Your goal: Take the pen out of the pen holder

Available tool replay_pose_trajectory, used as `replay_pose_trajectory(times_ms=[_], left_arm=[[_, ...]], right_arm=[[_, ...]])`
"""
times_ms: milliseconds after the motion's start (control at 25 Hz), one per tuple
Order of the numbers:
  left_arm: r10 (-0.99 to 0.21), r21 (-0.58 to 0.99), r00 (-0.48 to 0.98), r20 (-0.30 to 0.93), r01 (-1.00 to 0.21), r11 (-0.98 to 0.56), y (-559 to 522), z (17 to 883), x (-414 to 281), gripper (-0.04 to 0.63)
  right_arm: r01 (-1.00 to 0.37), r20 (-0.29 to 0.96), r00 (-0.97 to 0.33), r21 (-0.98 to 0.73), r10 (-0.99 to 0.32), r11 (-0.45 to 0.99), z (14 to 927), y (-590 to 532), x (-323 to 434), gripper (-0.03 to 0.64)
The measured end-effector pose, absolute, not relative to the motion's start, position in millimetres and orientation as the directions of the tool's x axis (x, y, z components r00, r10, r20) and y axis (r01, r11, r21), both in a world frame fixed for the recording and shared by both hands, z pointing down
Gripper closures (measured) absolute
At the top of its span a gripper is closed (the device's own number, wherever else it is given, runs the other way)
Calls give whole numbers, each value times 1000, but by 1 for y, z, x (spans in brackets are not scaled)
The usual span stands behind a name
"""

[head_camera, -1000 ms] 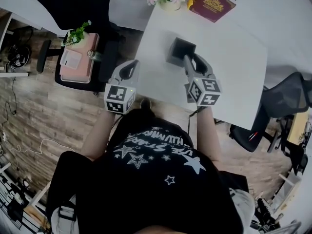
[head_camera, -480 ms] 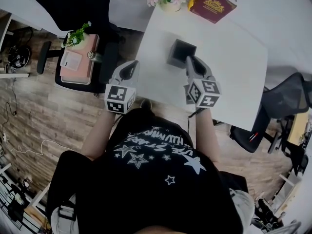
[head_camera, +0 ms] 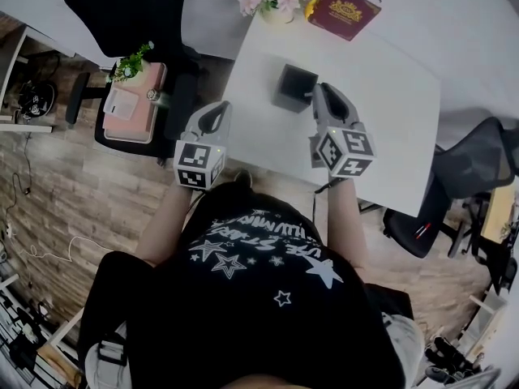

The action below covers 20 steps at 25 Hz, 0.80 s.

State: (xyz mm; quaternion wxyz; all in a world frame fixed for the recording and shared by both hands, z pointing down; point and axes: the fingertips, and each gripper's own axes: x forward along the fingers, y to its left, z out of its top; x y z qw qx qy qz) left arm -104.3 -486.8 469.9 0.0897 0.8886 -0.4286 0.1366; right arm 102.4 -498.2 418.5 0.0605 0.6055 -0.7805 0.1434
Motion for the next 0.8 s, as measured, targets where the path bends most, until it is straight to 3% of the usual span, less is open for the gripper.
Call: replay_pose_trajectory(times_ms=[400,800], left_arm=[[-770,9,575,278,-803,-596,-450,443,-88,584],[-789,0,555,264,-818,-575,-382,431,-64,584]], right_arm=[[-946,105,-279,-200,-954,255,350,-461,127,569],[-941,89,-305,-181,-948,286,341,-388,156,569]])
